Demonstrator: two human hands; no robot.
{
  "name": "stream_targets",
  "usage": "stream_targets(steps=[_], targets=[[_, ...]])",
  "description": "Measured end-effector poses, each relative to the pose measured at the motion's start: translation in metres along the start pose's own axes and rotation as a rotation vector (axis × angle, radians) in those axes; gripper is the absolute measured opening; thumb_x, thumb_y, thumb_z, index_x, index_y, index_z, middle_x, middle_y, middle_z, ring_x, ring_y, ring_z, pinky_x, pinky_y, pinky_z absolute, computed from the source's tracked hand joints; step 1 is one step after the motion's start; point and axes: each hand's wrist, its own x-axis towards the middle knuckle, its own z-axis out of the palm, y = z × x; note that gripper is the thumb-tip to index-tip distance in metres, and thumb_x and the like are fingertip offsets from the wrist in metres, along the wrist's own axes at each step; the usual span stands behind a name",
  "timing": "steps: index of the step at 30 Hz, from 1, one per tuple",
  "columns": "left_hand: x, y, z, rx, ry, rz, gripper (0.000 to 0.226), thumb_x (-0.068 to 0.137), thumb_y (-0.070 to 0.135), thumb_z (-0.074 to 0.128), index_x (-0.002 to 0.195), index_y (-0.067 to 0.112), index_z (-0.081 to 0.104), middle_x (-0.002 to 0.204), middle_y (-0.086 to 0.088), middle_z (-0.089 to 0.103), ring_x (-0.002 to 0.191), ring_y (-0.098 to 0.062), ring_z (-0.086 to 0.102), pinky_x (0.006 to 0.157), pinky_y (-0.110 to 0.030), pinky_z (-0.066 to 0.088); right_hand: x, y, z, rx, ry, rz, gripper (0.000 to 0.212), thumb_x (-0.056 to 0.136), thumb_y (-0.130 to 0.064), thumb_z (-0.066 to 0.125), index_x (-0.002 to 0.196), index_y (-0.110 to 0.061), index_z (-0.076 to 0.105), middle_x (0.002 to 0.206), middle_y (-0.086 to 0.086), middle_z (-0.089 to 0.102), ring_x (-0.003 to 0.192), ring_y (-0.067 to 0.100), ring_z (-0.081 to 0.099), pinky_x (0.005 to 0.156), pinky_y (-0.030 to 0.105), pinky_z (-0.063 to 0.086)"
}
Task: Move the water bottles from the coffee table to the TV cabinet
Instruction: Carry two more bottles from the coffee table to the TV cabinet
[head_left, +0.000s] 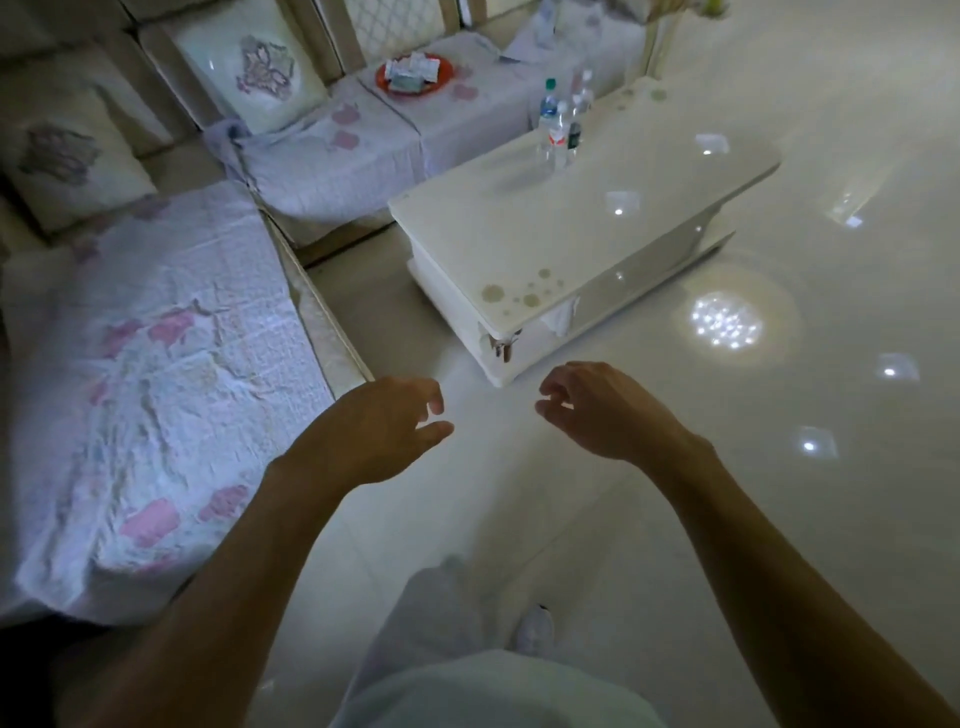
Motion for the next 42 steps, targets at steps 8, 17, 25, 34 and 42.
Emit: stream_targets(steps=[8,17,25,34,42], targets=[[0.063,-0.089,-0.036,-0.064,0.016,-0.084,0.028,0.09,0.044,0.055,0.106,0.023,0.059,0.105,0.002,0.065,0.089,-0.016,0.061,0.078,-0.03,0.049,0.12,-0.042,-0.004,-0.077,-0.082,-0.113,0.036,0.095,-0.037,0.054,0.118,-0.011,0.063,0.116,0.004,0.068,0.101,0.017,0.064,0.092,0.035,0.052],[0.145,-0.186,-0.128,-0.103,0.096,-0.039,0.024,0.092,0.039,0.055,0.105,0.019,0.06,0.103,0.0,0.065,0.093,-0.019,0.061,0.083,-0.032,0.049,0.27,-0.111,-0.045,-0.096,-0.032,-0.117,0.029,0.092,-0.038,0.054,0.106,-0.017,0.067,0.1,-0.004,0.066,0.085,0.011,0.057,0.073,0.027,0.04],[0.204,-0.246,-0.176,-0.094,0.067,-0.064,0.028,0.091,0.043,0.053,0.109,0.022,0.058,0.098,0.008,0.058,0.094,-0.017,0.06,0.08,-0.03,0.047,0.36,-0.142,-0.061,-0.077,-0.055,-0.13,0.027,0.091,-0.036,0.054,0.101,-0.015,0.067,0.097,-0.002,0.066,0.088,0.017,0.061,0.077,0.032,0.048],[0.29,-0.281,-0.21,-0.121,0.088,-0.169,0.026,0.089,0.046,0.054,0.102,0.024,0.06,0.097,0.002,0.066,0.087,-0.018,0.063,0.082,-0.038,0.053,0.481,-0.128,-0.082,-0.033,-0.089,-0.253,0.024,0.092,-0.035,0.058,0.099,-0.013,0.066,0.091,-0.002,0.062,0.084,0.016,0.058,0.074,0.029,0.044],[0.379,-0.284,-0.254,-0.16,0.098,-0.29,0.025,0.091,0.038,0.055,0.1,0.017,0.065,0.099,0.002,0.066,0.09,-0.018,0.063,0.083,-0.037,0.052,0.601,-0.108,-0.115,-0.014,-0.139,-0.343,0.029,0.092,-0.034,0.058,0.106,-0.01,0.067,0.109,0.006,0.068,0.099,0.021,0.063,0.087,0.033,0.049]])
